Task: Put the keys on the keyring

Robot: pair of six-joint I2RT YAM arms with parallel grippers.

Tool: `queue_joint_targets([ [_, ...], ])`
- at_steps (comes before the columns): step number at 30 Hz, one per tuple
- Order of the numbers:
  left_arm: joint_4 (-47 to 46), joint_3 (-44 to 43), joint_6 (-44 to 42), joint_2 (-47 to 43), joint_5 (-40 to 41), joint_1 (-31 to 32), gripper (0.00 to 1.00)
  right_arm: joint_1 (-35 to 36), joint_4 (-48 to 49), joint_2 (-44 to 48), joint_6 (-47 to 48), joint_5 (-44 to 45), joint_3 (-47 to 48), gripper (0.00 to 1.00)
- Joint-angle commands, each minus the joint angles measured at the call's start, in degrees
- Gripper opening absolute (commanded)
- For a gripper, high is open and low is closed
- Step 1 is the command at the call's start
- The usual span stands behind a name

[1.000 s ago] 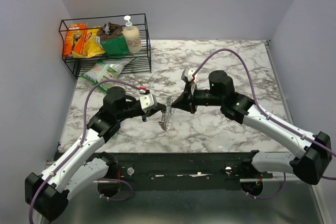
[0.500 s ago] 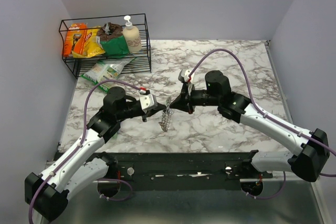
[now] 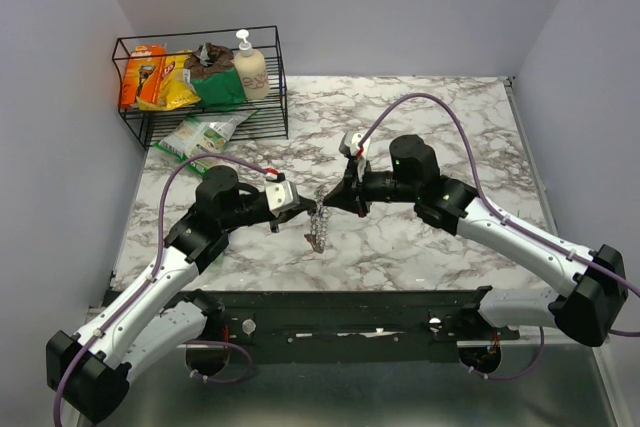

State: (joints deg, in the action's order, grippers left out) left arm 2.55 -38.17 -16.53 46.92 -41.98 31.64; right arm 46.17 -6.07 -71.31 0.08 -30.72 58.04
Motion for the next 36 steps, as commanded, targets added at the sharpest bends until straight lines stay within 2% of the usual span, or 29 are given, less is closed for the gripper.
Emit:
queue_joint_targets([
  [1,-0.6,-0.2,-1.1,-1.0,-0.4,0.4,0.0,0.4,1.8,2.0,0.1,-1.1,1.0,0.01],
  [9,-0.7,-0.3,-1.1,-0.8,-0.7,0.4,0.0,0.4,2.2,1.3,0.4,-1.4,0.8,0.01],
  [28,-1.8,1.0,-1.2,-3.1,-3.3,0.3,0.0,0.4,2.0,0.2,0.1,5.8,-0.3,0.01],
  [36,-5.4,2.1,0.8,-4.4,-4.2,0.3,0.0,0.4,1.9,-1.4,0.1,2.5,0.0,0.01],
])
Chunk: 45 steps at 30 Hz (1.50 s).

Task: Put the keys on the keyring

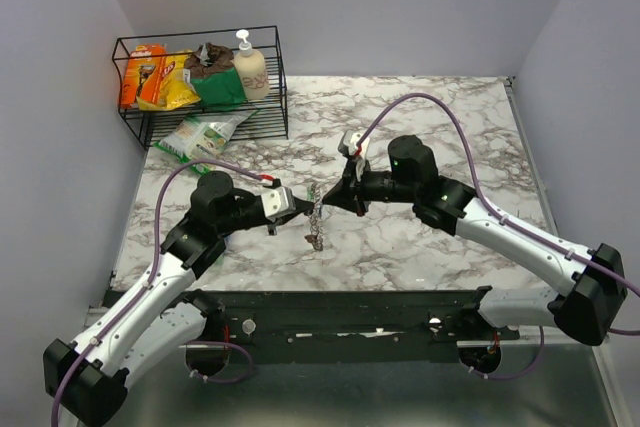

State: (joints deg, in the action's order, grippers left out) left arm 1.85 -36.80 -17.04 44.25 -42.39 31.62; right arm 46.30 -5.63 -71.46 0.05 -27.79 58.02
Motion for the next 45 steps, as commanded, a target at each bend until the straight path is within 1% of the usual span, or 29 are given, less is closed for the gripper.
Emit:
queue_joint_targets([
  [1,-5.3,0.9,1.6,-1.8,-4.0,0.3,0.0,0.2,1.5,-1.2,0.1,-1.1,-0.1,0.01],
  [5,-8.7,1.9,3.2,-2.5,-5.0,0.4,0.0,0.2,1.6,-1.5,0.1,-3.1,-0.2,0.01],
  [9,-8.9,1.7,3.5,-2.5,-5.0,0.4,0.0,0.2,1.6,-1.1,0.1,-3.9,-0.4,0.01],
  [12,-8.6,1.7,3.1,-2.7,-4.8,0.4,0.0,0.2,1.8,0.6,0.3,-3.4,-1.1,0.12],
  [13,-8.4,1.7,3.0,-2.7,-4.7,0.4,0.0,0.3,1.8,1.1,0.5,-2.4,-1.5,0.19],
  [14,-8.1,1.6,2.8,-2.9,-4.7,0.4,0.0,0.3,1.9,2.5,0.4,-1.6,-2.1,0.23],
  [15,-8.0,1.6,2.8,-3.0,-4.5,0.3,0.0,0.2,1.9,3.1,0.5,-0.8,-2.5,0.31],
  [16,-7.9,1.6,2.5,-3.0,-4.5,0.4,0.0,0.3,2.0,4.0,0.6,0.6,-2.7,0.42],
  [18,-7.6,1.6,2.3,-3.1,-4.5,0.3,0.0,0.2,2.0,6.5,1.4,1.9,-3.9,0.51],
  [19,-7.5,1.5,2.1,-3.1,-4.5,0.3,0.0,0.2,2.1,7.4,1.7,2.9,-4.2,0.6],
  [21,-7.2,1.3,2.0,-3.0,-4.7,0.4,0.0,0.2,2.6,9.9,2.5,3.5,-5.2,0.68],
  [22,-7.2,1.2,2.0,-3.0,-5.1,0.4,0.0,0.2,2.6,10.5,2.8,3.7,-5.5,0.76],
  [24,-6.6,0.8,1.4,-3.2,-5.6,0.4,0.0,0.3,3.3,12.3,4.6,3.2,-6.9,0.81],
  [25,-6.5,0.7,1.1,-3.2,-6.8,0.4,0.0,0.2,3.9,13.9,5.3,1.8,-7.3,0.84],
  [28,-5.8,0.1,-0.2,-3.4,-9.7,0.3,0.0,0.2,5.2,17.1,8.7,-2.2,-9.4,0.9],
  [29,-5.9,0.1,-0.1,-3.4,-11.3,0.4,0.0,0.3,7.2,17.8,10.0,-3.2,-9.8,0.91],
  [33,-7.2,-0.1,0.6,-3.5,-14.5,0.4,0.0,0.2,8.5,19.1,11.1,-10.4,-9.9,0.91],
  [34,-7.6,0.0,0.7,-3.3,-15.3,0.4,0.0,0.2,8.6,18.8,11.0,-14.0,-9.6,0.88],
  [36,-9.8,0.1,1.7,-2.2,-18.1,0.3,0.0,0.2,9.0,17.3,10.7,-17.1,-8.3,0.83],
  [37,-10.6,0.1,2.7,-1.9,-18.7,0.4,0.0,0.2,9.1,16.5,10.8,-20.0,-7.8,0.78],
  [40,-13.3,0.3,3.5,-1.1,-19.0,0.6,0.0,0.3,9.8,13.7,9.5,-22.9,-6.5,0.69],
  [42,-14.1,0.2,3.9,-1.2,-18.7,0.5,0.0,0.2,10.7,12.4,8.6,-23.6,-6.4,0.67],
  [45,-14.6,-0.2,4.1,-1.3,-18.5,0.6,0.0,0.3,11.5,11.4,7.9,-24.4,-6.3,0.62],
])
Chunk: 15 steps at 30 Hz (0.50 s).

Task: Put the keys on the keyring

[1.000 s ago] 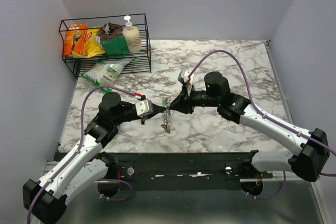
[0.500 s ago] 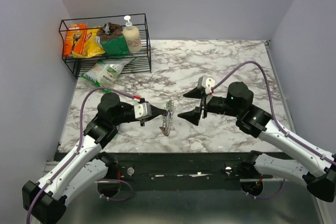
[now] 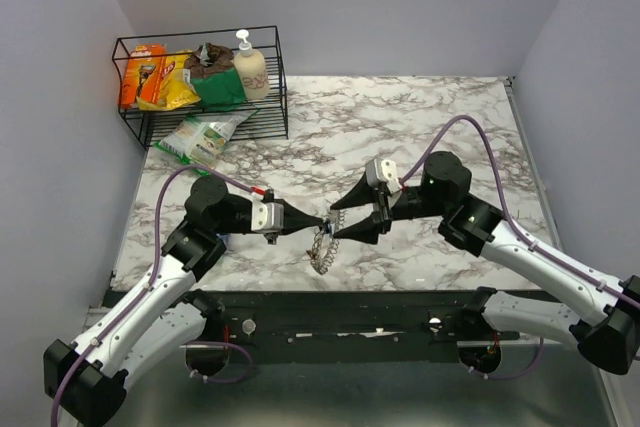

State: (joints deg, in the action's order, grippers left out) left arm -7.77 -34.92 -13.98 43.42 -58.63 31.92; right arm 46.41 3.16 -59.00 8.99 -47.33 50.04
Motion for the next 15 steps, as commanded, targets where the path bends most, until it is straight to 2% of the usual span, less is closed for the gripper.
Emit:
queue_joint_targets([
  [1,-5.1,-2.2,1.1,-0.4,-2.3,0.4,0.0,0.2,2.8,-1.8,-1.3,-4.9,1.7,0.6],
  [4,-5.3,-2.2,1.3,-0.2,-2.3,0.4,0.0,0.1,2.9,-3.2,-2.0,-4.3,2.1,0.54],
  [9,-5.5,-1.9,1.4,-0.1,-2.1,0.5,0.0,0.1,4.0,-4.1,-2.8,-2.8,1.6,0.49],
  [15,-5.8,-2.0,1.4,-0.4,-2.3,0.4,0.0,0.1,4.0,-5.1,-2.9,-1.4,1.4,0.32],
])
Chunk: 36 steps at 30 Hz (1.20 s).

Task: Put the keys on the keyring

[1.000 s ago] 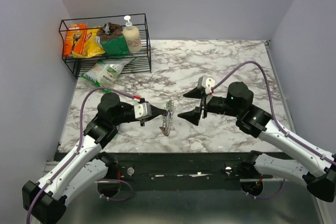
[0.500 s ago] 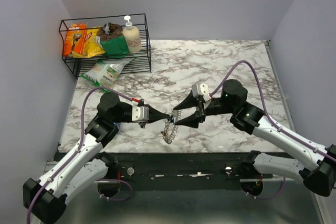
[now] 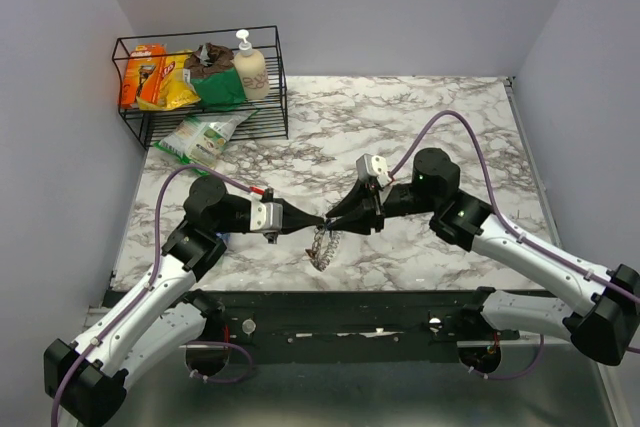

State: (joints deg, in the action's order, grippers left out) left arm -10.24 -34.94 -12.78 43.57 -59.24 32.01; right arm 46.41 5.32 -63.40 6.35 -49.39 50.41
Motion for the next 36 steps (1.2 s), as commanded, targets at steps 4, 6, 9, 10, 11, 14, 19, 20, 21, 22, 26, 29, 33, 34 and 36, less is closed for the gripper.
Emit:
queue_joint_targets([
  [4,-3.6,-2.0,0.4,-0.9,-1.9,0.3,0.0,0.2,1.9,-0.7,-0.5,1.2,0.6,0.2],
  [6,-4.7,-1.7,0.9,-1.0,-2.0,0.3,0.0,0.1,2.2,-0.7,-0.5,2.0,0.3,0.17],
  [9,-6.4,-1.3,2.0,-1.4,-1.8,0.3,0.0,0.2,2.2,-0.6,-0.5,3.1,-0.1,0.19],
  [10,-6.5,-1.4,2.1,-1.4,-1.8,0.4,0.0,0.2,2.2,-0.4,-0.6,3.2,-0.2,0.23],
  [11,-6.8,-1.4,2.1,-1.5,-1.8,0.4,0.0,0.1,2.5,-0.2,-0.6,3.4,-0.5,0.26],
  [14,-7.0,-1.4,2.2,-1.4,-1.9,0.4,0.0,0.1,2.9,0.5,-0.6,4.3,-1.1,0.36],
  [19,-7.2,-1.4,2.7,-1.5,-2.4,0.4,0.0,0.1,3.0,1.3,-0.5,4.8,-1.5,0.42],
  [20,-7.3,-1.4,2.7,-1.5,-2.4,0.3,0.0,0.1,2.9,1.3,-0.4,5.2,-1.6,0.42],
  [21,-7.4,-1.4,2.7,-1.6,-2.4,0.4,0.0,0.2,2.9,1.3,-0.4,5.4,-1.8,0.42],
  [22,-7.4,-1.5,2.7,-1.6,-2.3,0.4,0.0,0.1,3.0,1.3,-0.4,5.5,-1.8,0.42],
  [26,-8.1,-1.4,3.1,-1.6,-2.5,0.4,0.0,0.1,3.0,1.9,-0.2,5.8,-2.1,0.38],
  [29,-8.8,-1.4,3.6,-1.6,-2.5,0.4,0.0,0.2,3.1,2.3,-0.3,6.0,-2.0,0.28],
  [33,-9.6,-1.1,4.1,-1.6,-2.5,0.4,0.0,0.2,3.2,2.2,-0.4,4.9,-1.8,0.12],
  [34,-9.8,-1.0,4.4,-1.5,-2.3,0.3,0.0,0.1,3.2,2.1,-0.5,5.0,-1.8,0.09],
  [36,-10.3,-1.1,4.8,-1.5,-2.4,0.4,0.0,0.2,3.1,2.1,-0.6,5.0,-1.7,0.01],
])
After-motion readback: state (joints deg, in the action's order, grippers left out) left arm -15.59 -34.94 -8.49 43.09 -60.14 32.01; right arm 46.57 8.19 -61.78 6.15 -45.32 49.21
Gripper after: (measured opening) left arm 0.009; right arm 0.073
